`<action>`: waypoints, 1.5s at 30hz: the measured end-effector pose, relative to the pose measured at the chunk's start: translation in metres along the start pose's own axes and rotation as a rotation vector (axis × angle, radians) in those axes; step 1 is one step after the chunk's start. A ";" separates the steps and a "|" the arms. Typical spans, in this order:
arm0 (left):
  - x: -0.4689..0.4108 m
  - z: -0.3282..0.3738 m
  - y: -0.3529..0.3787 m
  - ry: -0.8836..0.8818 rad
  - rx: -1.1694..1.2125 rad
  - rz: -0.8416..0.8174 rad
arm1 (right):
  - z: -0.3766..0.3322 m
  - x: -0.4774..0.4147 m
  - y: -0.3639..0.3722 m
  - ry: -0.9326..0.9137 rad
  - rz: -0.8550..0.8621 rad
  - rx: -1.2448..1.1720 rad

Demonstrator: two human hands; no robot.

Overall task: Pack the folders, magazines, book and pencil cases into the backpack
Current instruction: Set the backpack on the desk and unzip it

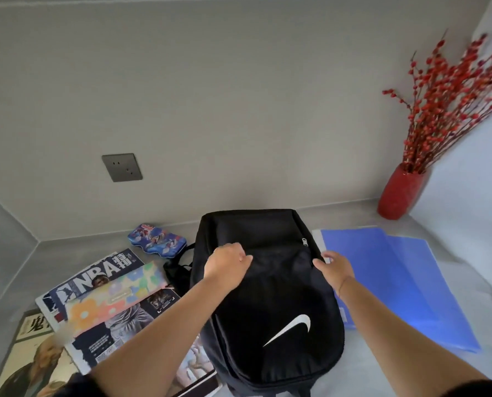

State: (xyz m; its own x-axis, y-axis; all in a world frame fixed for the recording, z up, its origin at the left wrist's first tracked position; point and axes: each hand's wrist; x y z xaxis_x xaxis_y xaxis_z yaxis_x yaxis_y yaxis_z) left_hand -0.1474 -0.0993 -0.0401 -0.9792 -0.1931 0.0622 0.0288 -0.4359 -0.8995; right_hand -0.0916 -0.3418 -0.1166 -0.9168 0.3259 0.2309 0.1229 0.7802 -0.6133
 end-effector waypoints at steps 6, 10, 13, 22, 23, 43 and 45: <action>-0.039 0.065 0.044 0.117 0.165 -0.126 | 0.000 0.001 0.004 -0.149 -0.026 0.211; -0.064 0.092 0.074 0.029 0.149 -0.155 | 0.005 -0.007 0.012 -0.160 0.026 0.200; -0.081 0.109 0.092 -0.085 0.099 -0.165 | 0.009 -0.015 0.020 -0.163 0.029 0.136; -0.108 0.134 0.117 -0.169 0.100 -0.191 | 0.007 -0.035 0.026 -0.203 0.061 0.128; -0.108 0.132 0.117 -0.149 0.129 -0.164 | 0.006 -0.035 0.026 -0.216 0.060 0.148; -0.039 -0.018 0.030 -0.177 -0.142 0.282 | 0.003 -0.019 0.020 -0.261 0.124 0.239; -0.033 -0.039 0.025 -0.193 -0.129 0.309 | 0.002 -0.016 0.021 -0.258 0.119 0.236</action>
State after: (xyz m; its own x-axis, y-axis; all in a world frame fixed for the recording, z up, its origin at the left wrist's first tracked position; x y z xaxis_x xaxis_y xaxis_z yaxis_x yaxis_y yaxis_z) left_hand -0.1225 -0.0693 -0.0819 -0.8724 -0.4650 -0.1508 0.2788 -0.2200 -0.9348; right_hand -0.0752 -0.3315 -0.1344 -0.9707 0.2381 -0.0325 0.1712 0.5903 -0.7888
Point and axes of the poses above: each hand's wrist, its own x-axis away from the middle knuckle, its own y-axis out of the palm, z = x × y, and after that the axes turned 7 degrees about z, right-handed
